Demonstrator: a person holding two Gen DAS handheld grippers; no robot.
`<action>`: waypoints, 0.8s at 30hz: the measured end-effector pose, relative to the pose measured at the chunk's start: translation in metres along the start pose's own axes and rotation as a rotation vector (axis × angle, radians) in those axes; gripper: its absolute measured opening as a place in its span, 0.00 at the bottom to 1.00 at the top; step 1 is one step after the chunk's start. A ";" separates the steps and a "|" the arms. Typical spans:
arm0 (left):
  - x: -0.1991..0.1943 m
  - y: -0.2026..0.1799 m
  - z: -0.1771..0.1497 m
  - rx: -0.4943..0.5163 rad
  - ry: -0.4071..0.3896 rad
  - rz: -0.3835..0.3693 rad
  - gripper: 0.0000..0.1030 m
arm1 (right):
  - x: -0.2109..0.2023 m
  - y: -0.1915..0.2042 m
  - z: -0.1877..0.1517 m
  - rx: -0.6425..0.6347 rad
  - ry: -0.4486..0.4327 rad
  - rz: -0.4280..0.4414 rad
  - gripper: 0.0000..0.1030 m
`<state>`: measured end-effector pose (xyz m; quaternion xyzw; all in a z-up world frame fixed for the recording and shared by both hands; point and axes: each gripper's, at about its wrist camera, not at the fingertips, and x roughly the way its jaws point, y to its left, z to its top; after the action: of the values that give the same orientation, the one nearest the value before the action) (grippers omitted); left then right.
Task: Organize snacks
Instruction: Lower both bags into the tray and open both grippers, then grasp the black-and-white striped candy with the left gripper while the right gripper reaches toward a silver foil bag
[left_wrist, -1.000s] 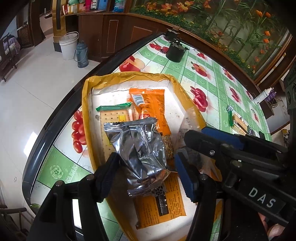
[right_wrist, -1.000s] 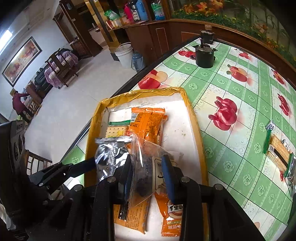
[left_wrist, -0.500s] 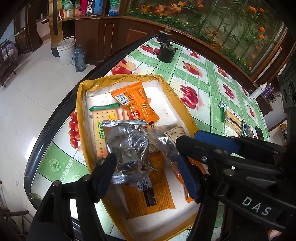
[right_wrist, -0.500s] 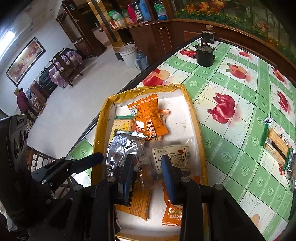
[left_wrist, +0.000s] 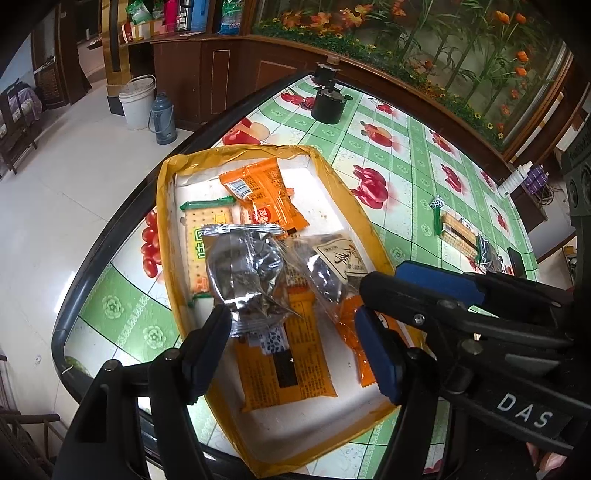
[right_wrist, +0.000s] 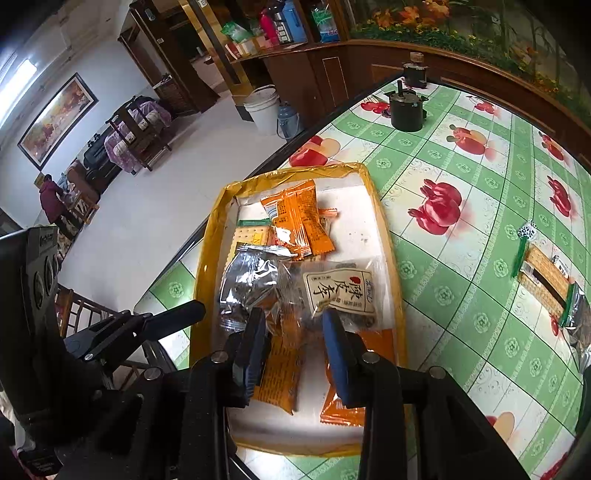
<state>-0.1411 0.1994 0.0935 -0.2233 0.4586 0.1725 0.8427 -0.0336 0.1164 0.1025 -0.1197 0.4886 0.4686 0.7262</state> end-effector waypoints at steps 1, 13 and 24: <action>-0.001 -0.002 -0.001 0.001 -0.001 0.000 0.67 | -0.002 -0.001 -0.001 -0.001 -0.001 0.000 0.35; -0.011 -0.005 -0.015 -0.028 -0.010 0.014 0.68 | -0.019 -0.013 -0.016 0.014 -0.006 0.007 0.41; -0.025 -0.010 -0.023 -0.059 -0.039 0.023 0.68 | -0.036 -0.014 -0.025 -0.001 -0.029 0.018 0.41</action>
<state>-0.1654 0.1766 0.1052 -0.2391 0.4392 0.2000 0.8426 -0.0402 0.0732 0.1162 -0.1089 0.4790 0.4769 0.7289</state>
